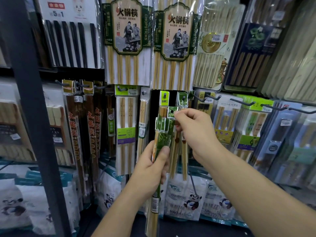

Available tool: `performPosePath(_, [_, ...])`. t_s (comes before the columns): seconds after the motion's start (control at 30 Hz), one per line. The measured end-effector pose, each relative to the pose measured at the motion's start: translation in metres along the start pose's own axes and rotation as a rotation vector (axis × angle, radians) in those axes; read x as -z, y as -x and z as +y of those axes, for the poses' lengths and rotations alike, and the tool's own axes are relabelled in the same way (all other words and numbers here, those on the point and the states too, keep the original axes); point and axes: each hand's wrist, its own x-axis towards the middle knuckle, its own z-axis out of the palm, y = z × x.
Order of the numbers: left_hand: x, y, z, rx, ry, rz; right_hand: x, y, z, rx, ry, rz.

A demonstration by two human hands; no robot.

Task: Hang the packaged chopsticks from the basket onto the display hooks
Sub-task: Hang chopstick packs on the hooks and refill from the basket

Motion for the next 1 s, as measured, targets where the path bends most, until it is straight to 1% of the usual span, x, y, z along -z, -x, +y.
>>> performPosePath(0.07, [0.001, 0.0, 0.001, -0.016, 0.01, -0.002, 0.0, -0.003, -0.001, 0.009, -0.012, 0.012])
performPosePath(0.13, [0.001, -0.001, 0.002, -0.036, 0.0, 0.031, 0.0, -0.006, -0.001, 0.017, -0.029, 0.018])
performPosePath(0.2, [0.001, -0.002, 0.003, -0.03, 0.046, 0.101, -0.001, -0.009, -0.001, 0.019, -0.017, 0.029])
performPosePath(0.3, [0.004, -0.003, 0.004, 0.038, 0.084, 0.221, 0.001, -0.016, -0.001, 0.008, 0.003, 0.063])
performPosePath(0.53, [0.012, -0.007, 0.014, 0.128, 0.467, 0.324, 0.006, -0.029, -0.004, 0.058, 0.057, 0.148])
performPosePath(0.6, [0.017, -0.007, 0.015, 0.142, 0.525, 0.338, 0.005, -0.03, -0.005, 0.059, 0.054, 0.161])
performPosePath(0.77, [0.018, -0.005, 0.017, 0.148, 0.51, 0.318, 0.003, -0.036, -0.003, 0.051, 0.017, 0.223])
performPosePath(0.87, [0.018, -0.003, 0.018, 0.176, 0.484, 0.286, 0.002, -0.037, 0.0, 0.069, 0.012, 0.232])
performPosePath(1.0, [0.015, -0.003, 0.017, 0.169, 0.41, 0.256, 0.002, -0.038, 0.002, 0.083, 0.05, 0.228])
